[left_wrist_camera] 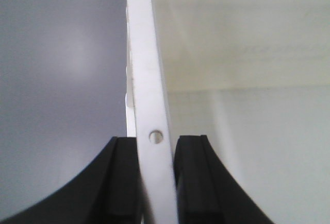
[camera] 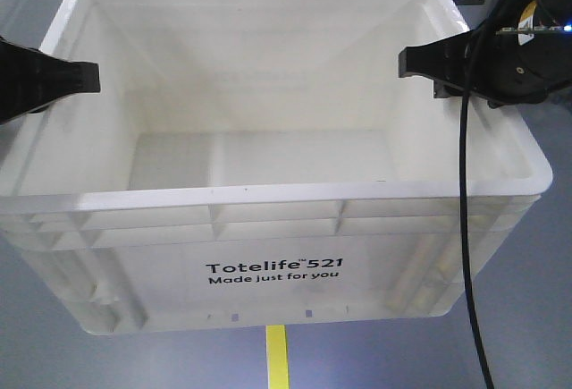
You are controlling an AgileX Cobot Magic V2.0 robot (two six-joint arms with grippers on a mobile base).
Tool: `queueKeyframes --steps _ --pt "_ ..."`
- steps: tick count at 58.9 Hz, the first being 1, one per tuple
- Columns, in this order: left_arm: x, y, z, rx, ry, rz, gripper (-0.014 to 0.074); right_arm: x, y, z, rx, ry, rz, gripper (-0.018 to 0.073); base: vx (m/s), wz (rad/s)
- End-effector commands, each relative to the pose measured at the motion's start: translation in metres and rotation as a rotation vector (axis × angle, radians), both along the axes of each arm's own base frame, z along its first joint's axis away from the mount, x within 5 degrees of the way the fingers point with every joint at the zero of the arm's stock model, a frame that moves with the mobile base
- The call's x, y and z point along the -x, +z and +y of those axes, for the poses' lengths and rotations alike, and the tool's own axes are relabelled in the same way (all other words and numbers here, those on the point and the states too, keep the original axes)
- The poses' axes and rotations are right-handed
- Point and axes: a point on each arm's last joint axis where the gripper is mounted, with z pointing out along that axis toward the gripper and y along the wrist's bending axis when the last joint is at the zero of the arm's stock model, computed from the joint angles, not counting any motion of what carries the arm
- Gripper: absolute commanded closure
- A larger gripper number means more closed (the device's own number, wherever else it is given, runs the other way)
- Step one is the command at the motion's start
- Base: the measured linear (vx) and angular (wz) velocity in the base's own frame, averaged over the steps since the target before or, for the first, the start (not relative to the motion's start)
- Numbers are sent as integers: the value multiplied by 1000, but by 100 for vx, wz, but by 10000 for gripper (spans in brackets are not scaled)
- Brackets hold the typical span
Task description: Place moving items into box and shelve
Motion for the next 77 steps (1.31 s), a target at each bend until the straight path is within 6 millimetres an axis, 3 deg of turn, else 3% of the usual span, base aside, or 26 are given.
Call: queueKeyframes --steps 1,46,77 --pt "2 30 0 30 -58 -200 620 2 31 -6 14 39 -184 575 40 -3" --pt "2 30 0 30 -58 -200 620 2 31 -6 14 39 -184 575 37 -5" --pt "2 30 0 30 -58 -200 620 2 31 -6 14 39 -184 575 27 -40"
